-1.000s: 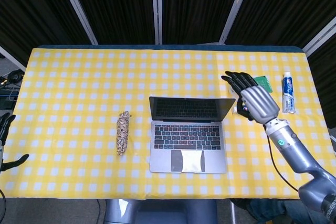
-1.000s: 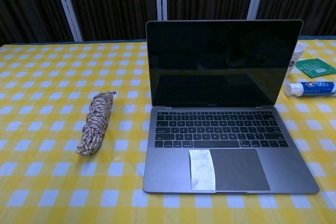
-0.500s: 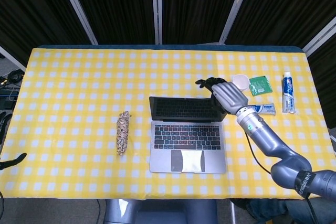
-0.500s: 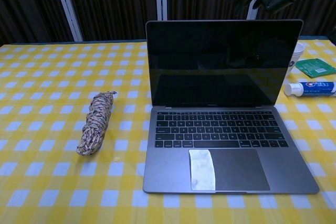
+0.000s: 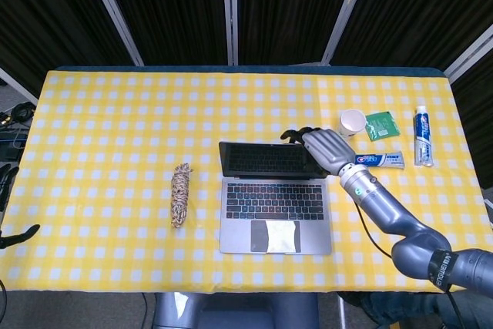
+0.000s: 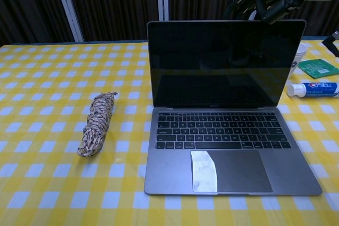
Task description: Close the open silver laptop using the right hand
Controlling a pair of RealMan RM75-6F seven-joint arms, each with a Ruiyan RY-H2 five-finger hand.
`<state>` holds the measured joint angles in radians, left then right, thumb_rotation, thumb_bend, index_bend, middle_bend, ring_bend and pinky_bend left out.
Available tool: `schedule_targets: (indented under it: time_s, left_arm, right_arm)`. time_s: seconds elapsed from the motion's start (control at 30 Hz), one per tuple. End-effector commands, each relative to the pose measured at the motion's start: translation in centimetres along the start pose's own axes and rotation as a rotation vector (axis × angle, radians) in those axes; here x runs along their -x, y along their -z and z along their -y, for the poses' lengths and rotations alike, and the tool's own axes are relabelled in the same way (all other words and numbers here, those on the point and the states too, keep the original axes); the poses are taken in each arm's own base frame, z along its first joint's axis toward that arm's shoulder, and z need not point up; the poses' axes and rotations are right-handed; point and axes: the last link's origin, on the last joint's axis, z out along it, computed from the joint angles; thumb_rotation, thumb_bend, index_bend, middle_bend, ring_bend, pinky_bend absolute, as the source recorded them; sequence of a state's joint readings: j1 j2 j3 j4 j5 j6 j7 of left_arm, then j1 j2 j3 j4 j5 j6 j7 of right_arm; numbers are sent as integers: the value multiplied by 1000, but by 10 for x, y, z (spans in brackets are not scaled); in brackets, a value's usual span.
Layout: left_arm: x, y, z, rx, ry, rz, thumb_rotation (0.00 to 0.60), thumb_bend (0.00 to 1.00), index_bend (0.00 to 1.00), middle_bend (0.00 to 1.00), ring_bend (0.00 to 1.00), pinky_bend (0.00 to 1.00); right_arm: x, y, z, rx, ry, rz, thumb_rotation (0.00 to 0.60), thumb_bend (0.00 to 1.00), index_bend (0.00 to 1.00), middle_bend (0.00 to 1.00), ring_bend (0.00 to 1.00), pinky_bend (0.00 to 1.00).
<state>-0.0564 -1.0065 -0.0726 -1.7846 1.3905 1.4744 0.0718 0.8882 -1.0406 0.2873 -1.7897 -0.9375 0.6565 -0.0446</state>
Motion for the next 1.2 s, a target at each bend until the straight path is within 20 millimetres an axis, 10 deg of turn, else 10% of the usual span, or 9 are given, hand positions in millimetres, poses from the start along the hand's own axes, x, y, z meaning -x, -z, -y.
schedule_targets:
  time_s: [0.03, 0.73, 1.2]
  left_arm:
    - [0, 0, 0, 1, 0, 0, 600, 0, 0, 0, 0, 0]
    - [4, 1, -5, 14, -13, 9, 600, 0, 0, 0, 0, 0]
    - [6, 2, -7, 24, -14, 15, 600, 0, 0, 0, 0, 0]
  right_arm:
    - [1, 6, 3, -13, -4, 21, 600, 1000, 261, 334, 234, 276]
    - [54, 65, 35, -243, 195, 162, 600, 1000, 255, 315, 233, 277]
    - [99, 85, 23, -359, 415, 177, 600, 1000, 229, 290, 225, 277]
